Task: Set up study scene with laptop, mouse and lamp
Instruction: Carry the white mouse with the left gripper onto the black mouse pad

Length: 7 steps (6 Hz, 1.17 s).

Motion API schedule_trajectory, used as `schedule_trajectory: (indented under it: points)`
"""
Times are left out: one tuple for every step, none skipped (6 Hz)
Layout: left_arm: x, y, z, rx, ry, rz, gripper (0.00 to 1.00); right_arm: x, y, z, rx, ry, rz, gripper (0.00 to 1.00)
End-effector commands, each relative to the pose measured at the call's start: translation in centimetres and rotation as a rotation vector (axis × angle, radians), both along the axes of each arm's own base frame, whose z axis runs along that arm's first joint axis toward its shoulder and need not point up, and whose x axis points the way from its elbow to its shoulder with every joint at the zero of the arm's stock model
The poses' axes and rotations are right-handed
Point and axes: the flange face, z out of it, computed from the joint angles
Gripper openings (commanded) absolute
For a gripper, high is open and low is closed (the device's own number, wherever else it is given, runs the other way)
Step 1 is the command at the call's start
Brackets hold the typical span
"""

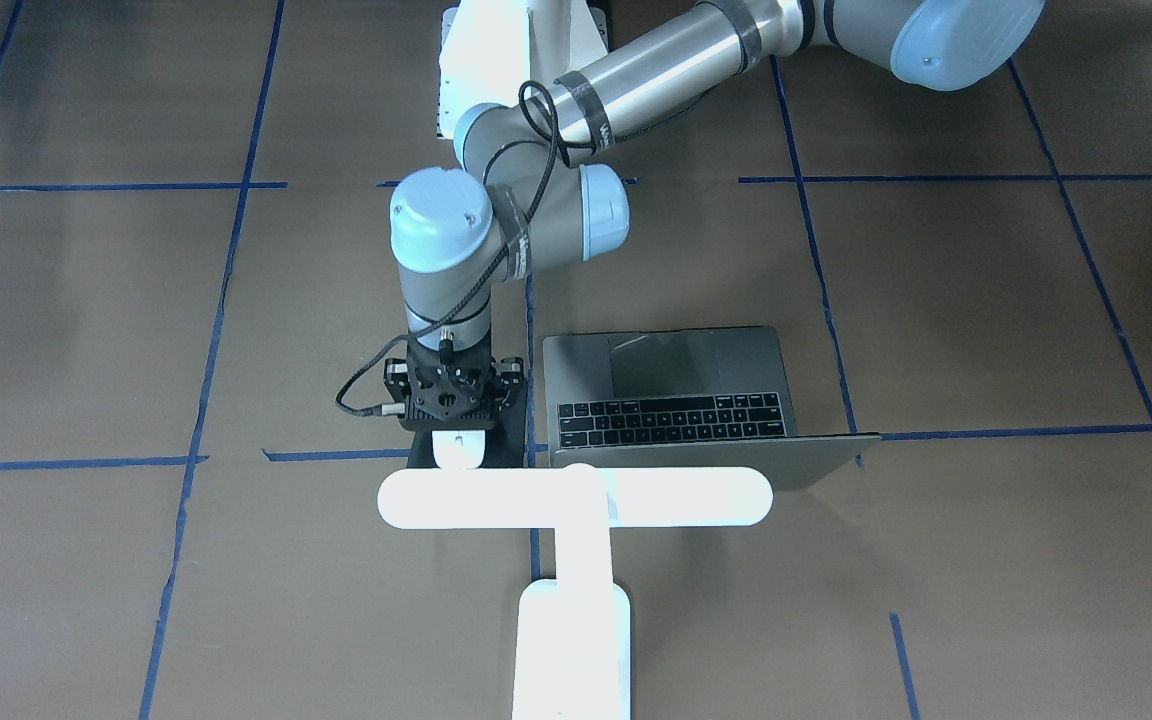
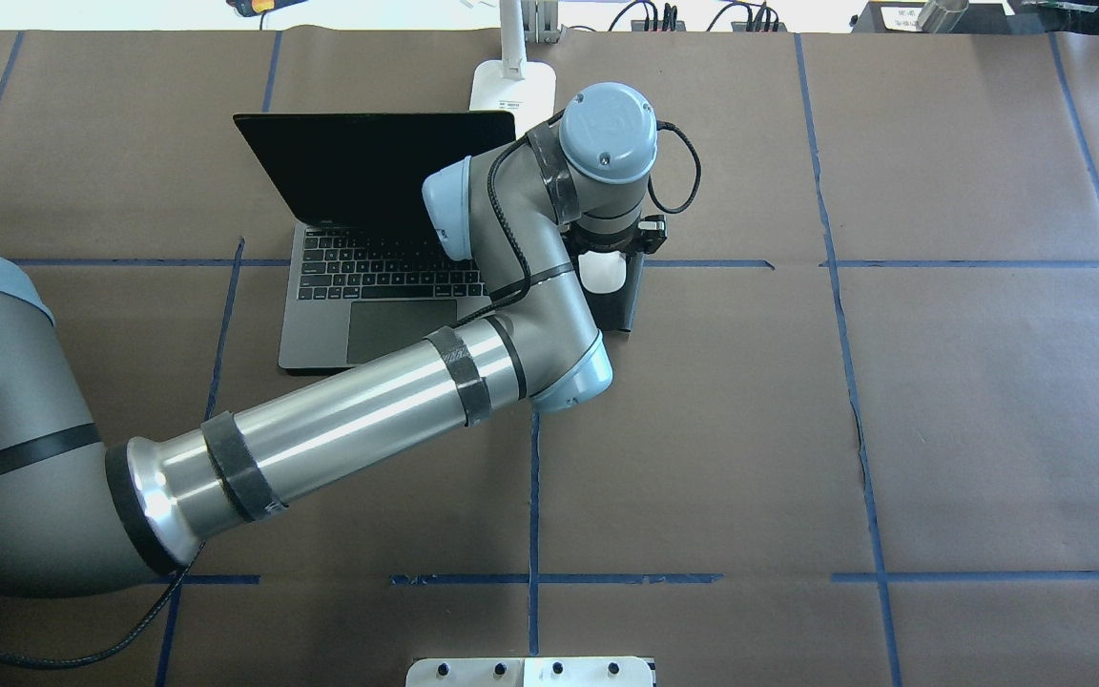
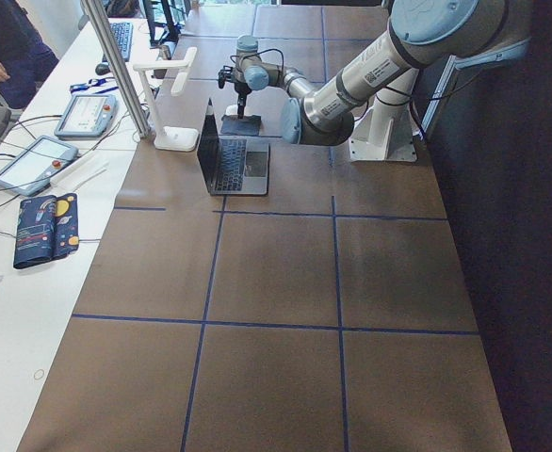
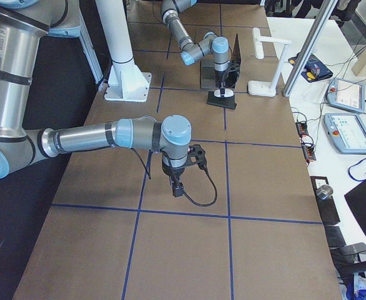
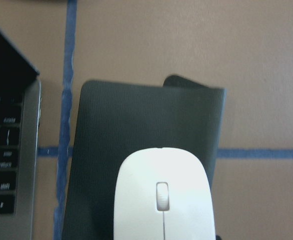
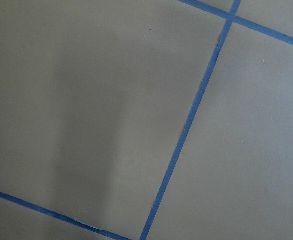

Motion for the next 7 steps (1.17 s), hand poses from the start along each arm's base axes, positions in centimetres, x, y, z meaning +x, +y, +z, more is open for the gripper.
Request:
schedule_trajectory:
  points:
    - [0.4,-0.9,0.7,0.002,0.0,0.006,0.5,0.0,0.0,0.1,-0.001,0.0,0.0,1.0]
    - [0.5,-0.8,0.4,0.012,0.004,0.028,0.99,0.0,0.0,0.1,-0.001,0.0,0.0,1.0]
    - [0.3,-0.9,0.3,0.015,0.006,0.029,1.0,0.0,0.0,0.1,-0.001,0.0,0.0,1.0]
    - [-0.2,-0.9,-0.4,0.023,0.02,0.031,1.0,0.0,0.0,0.0,0.001,-0.001,0.0,1.0]
    - [-1.4,-1.2,-1.1,0.002,0.057,0.062,1.0,0.0,-0.1,0.0,0.001,0.0,0.0,1.0]
    - [-2.7,-0.4,-0.5,-0.003,0.087,0.083,1.0,0.0,-0.1,0.0,0.001,0.0,0.0,1.0]
    - [-5.7,1.9,2.6,0.027,0.126,0.089,1.0,0.0,-0.1,0.0,0.001,0.0,0.0,1.0]
